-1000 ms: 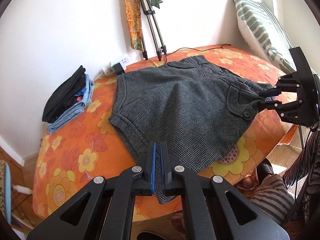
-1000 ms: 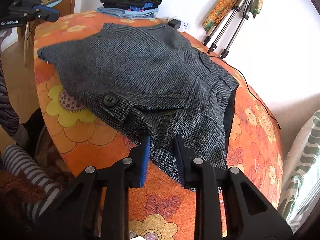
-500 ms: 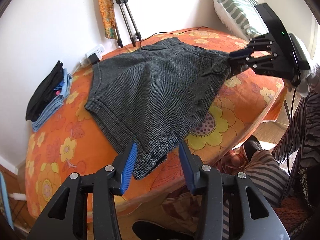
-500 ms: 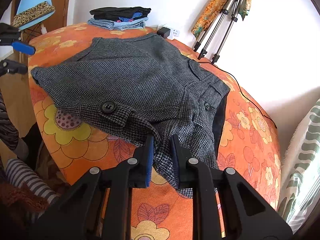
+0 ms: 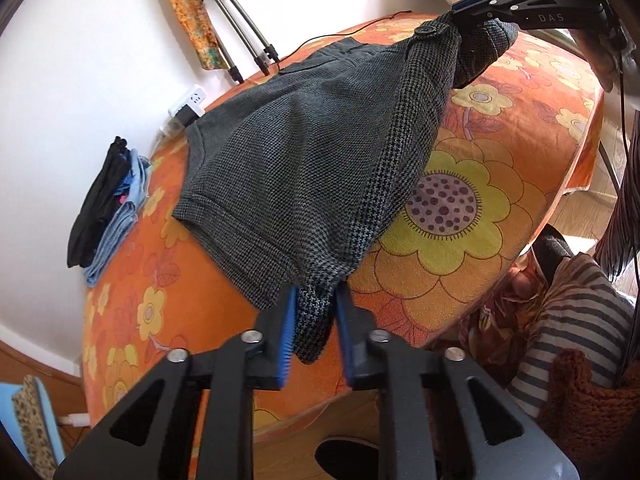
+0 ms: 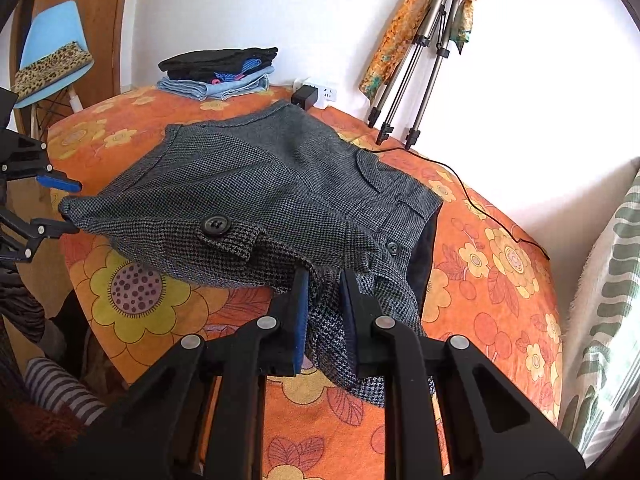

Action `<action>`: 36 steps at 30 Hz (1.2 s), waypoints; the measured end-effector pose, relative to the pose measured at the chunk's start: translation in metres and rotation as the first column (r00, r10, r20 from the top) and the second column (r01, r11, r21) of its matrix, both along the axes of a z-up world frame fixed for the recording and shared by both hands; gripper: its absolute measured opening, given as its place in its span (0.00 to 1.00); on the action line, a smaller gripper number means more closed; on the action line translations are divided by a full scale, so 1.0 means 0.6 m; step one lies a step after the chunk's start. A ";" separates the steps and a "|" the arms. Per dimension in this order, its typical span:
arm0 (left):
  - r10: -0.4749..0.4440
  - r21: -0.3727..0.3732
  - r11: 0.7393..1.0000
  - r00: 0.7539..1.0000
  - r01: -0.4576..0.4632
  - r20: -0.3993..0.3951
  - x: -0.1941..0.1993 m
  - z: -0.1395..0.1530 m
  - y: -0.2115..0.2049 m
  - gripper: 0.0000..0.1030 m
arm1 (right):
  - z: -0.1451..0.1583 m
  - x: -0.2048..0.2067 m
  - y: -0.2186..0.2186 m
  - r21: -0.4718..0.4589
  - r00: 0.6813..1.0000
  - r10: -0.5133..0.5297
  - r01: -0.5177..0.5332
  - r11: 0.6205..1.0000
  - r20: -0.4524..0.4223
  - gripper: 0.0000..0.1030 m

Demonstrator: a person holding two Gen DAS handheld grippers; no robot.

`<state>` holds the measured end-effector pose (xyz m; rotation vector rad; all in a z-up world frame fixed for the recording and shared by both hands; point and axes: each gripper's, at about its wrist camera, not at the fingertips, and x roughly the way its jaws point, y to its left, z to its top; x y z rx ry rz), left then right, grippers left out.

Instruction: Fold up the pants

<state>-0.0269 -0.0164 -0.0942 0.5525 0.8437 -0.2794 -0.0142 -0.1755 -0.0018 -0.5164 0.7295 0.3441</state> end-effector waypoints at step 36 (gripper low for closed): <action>0.078 -0.107 0.993 0.963 -0.052 0.258 0.291 0.183 0.046 0.11 | 0.052 0.116 -0.108 0.251 0.994 -0.010 0.037 0.967 -0.107 0.71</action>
